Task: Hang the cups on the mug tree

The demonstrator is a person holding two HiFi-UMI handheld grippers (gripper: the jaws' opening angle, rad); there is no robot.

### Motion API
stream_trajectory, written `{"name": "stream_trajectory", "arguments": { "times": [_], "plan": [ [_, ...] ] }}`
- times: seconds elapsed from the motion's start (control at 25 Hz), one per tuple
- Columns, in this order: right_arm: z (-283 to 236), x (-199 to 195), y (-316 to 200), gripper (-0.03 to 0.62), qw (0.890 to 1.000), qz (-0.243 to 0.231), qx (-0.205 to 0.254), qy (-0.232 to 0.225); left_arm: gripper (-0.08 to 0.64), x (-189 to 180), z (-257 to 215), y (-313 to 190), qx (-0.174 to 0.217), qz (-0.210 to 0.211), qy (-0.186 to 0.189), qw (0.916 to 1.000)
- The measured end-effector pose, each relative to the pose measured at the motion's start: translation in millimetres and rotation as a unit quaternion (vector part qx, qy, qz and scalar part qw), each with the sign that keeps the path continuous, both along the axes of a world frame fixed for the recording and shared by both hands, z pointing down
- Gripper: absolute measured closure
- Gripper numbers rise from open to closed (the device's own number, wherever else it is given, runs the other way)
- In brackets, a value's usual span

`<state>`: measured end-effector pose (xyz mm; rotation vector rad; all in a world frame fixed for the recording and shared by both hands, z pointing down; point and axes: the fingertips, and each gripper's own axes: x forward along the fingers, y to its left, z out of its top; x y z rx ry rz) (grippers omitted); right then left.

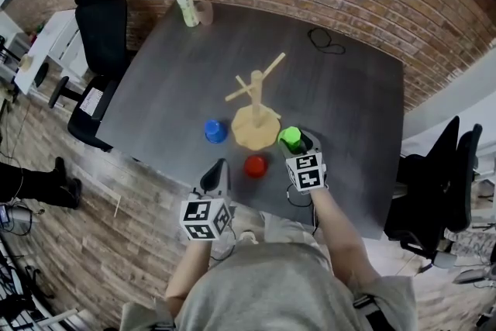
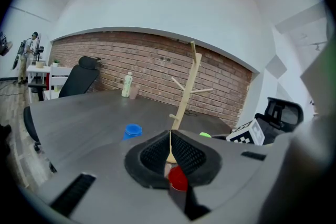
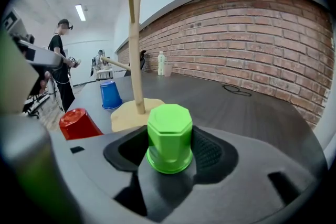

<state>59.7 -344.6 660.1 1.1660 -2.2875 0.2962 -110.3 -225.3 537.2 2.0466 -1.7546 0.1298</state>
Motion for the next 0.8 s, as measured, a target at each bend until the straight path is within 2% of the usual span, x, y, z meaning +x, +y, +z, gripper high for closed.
{"name": "stream_trajectory", "arguments": {
  "times": [0.8],
  "plan": [
    [-93.6, 3.2, 17.0, 0.344, 0.997, 0.003, 0.072, -0.023, 0.549, 10.8, -22.5, 31.8, 0.028, 0.023, 0.006, 0.9993]
  ]
}}
